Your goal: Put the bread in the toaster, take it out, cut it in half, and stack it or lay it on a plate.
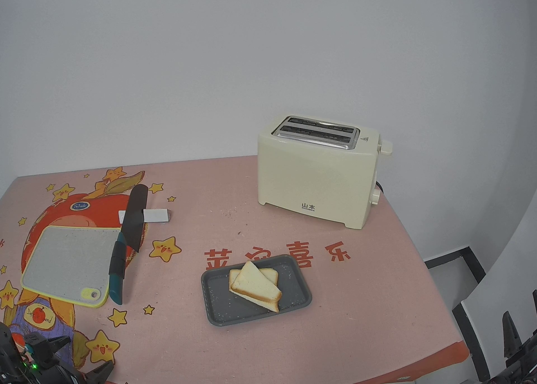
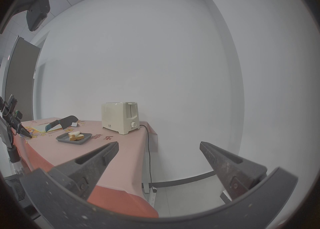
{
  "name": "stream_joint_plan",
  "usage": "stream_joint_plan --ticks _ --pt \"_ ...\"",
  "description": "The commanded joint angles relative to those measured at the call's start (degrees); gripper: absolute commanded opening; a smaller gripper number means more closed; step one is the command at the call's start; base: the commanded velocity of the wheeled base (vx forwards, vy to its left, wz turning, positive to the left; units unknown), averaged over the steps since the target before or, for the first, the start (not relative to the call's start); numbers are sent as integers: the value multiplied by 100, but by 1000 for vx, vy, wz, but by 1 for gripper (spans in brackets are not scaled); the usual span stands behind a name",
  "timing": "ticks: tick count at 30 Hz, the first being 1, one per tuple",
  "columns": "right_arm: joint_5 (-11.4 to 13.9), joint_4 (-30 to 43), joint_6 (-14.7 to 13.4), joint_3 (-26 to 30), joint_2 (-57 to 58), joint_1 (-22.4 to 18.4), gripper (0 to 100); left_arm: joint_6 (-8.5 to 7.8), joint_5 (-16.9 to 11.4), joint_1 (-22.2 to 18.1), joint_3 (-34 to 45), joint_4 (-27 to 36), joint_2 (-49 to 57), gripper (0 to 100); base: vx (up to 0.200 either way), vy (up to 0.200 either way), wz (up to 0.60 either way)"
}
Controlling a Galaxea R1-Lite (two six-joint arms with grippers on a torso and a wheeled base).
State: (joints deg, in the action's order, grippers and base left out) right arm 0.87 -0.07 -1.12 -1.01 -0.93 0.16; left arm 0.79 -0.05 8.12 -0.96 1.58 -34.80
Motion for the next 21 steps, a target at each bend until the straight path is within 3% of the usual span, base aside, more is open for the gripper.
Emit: stream_joint_plan --ticks 1,4,21 --pt "1 -1 -2 101 93 2 100 17 14 -285 61 -53 562 100 0 0 0" --pt "1 -1 -2 101 93 2 100 9 14 -504 70 -53 932 100 0 0 0" --pt "1 -1 -2 101 93 2 100 -35 -13 -610 88 -123 3208 100 0 0 0"
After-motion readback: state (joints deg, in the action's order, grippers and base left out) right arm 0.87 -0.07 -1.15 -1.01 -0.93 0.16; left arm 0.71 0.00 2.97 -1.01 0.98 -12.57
